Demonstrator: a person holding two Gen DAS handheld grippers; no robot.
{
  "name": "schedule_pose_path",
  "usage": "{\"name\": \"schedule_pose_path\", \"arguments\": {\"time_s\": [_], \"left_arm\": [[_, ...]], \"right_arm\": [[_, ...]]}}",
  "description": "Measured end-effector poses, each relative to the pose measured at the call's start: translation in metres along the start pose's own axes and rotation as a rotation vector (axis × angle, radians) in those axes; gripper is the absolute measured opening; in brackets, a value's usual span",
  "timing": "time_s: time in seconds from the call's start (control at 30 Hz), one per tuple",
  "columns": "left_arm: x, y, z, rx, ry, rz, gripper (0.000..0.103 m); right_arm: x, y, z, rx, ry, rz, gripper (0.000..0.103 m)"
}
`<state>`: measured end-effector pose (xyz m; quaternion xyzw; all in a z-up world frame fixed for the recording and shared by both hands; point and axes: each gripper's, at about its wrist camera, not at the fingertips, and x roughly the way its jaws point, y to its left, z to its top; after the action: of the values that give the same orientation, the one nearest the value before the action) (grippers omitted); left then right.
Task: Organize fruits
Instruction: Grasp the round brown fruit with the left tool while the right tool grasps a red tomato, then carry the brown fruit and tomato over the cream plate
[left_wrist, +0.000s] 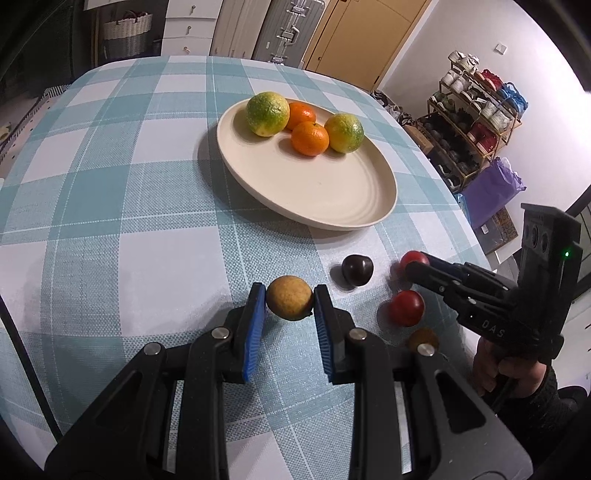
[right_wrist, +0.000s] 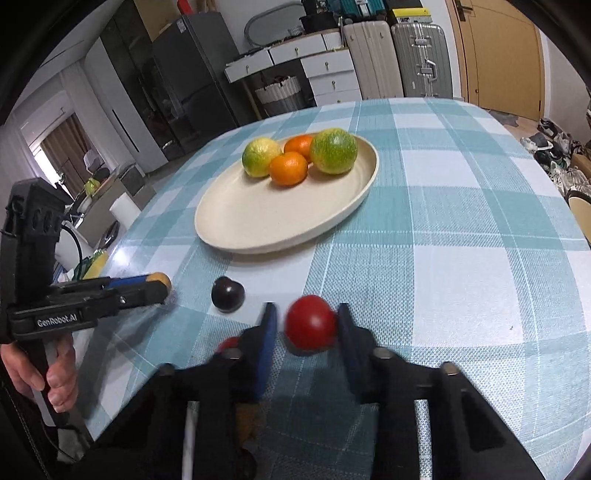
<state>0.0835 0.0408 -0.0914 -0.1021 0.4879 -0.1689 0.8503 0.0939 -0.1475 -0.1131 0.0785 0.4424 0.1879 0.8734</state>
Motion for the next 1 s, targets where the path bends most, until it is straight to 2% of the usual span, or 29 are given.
{"name": "schedule_pose_path", "arguments": {"time_s": [0.23,0.47,0.7,1.0], "left_arm": [[-0.009,-0.001,0.011,0.013,-0.027,0.012,0.024],[-0.018,0.0,0.033,0.012,-0.063,0.006,0.024],[-0.017,0.004,0.062,0.007,-0.096,0.011,0.024],[0.003,0.018,0.103,-0.012,-0.081,-0.016,0.024]], "right_arm": [[-0.006,0.003,0.002,0.003,-0.021,0.012,0.027],[-0.022,0.009,0.016,-0.012,-0.078,0.038,0.027],[-0.027,0.02,0.044,-0.056,-0.126,0.074,0.027],[-0.002,0.037,0.084,-0.109,-0.139,0.099,0.027]]}}
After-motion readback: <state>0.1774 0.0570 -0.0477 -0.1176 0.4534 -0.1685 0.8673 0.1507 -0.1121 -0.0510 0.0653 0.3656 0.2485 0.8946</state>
